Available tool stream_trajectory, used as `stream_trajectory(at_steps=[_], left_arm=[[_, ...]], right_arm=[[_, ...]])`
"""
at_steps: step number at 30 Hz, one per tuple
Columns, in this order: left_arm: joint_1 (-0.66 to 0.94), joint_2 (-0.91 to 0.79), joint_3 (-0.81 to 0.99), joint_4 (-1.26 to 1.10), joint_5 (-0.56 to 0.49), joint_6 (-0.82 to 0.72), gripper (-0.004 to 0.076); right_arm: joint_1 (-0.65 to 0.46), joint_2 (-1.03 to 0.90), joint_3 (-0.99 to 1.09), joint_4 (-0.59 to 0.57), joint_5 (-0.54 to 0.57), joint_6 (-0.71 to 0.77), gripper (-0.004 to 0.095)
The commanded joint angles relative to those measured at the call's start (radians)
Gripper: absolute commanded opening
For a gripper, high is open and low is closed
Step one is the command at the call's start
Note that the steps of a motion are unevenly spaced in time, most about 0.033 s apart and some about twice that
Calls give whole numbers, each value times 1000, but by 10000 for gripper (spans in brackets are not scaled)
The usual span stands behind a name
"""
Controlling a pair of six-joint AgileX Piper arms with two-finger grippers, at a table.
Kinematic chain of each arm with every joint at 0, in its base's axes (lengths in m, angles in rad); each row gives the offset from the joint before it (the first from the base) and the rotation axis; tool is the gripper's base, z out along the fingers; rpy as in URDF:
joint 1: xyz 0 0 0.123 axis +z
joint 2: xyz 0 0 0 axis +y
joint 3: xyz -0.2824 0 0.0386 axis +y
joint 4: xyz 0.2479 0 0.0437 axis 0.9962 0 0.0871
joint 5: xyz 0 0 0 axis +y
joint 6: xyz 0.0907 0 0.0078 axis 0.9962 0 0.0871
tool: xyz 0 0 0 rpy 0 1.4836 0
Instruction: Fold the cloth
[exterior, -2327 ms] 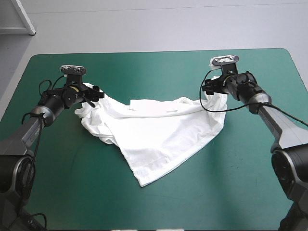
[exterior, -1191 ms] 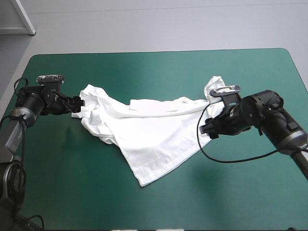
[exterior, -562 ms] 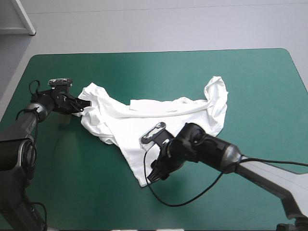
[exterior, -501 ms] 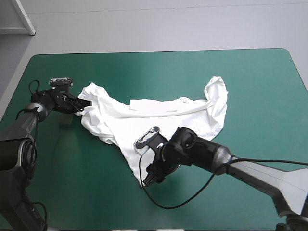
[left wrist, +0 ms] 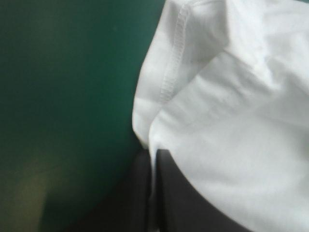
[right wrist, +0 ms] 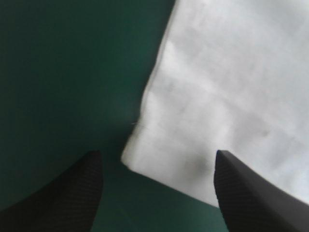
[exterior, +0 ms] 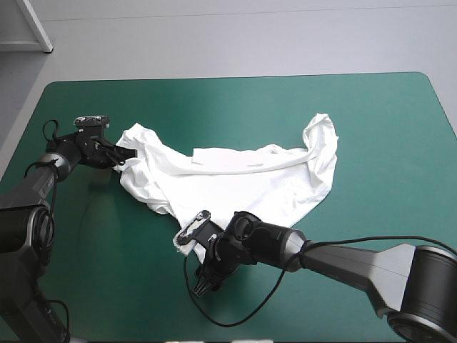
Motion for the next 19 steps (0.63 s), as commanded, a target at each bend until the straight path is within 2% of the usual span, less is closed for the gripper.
stream_trajectory(at_steps=[1, 11, 13, 15, 18, 19], left_arm=[[-4, -4, -3, -5, 31, -3, -8], [-4, -4, -3, -3, 32, 0, -8], [-4, -4, -3, -5, 30, 0, -8], [-4, -4, -3, -5, 30, 0, -8], [-4, -4, -3, -3, 30, 0, -8], [-4, -4, -3, 5, 30, 0, -8]], right_arm=[[11, -40, -29, 57, -32, -26, 613], [22, 66, -27, 18, -39, -45, 611], [30, 106, -27, 11, -33, -45, 580], [31, 134, -27, 13, -16, -45, 480], [32, 146, -27, 9, 9, -45, 185], [32, 146, -27, -1, 16, -45, 36]])
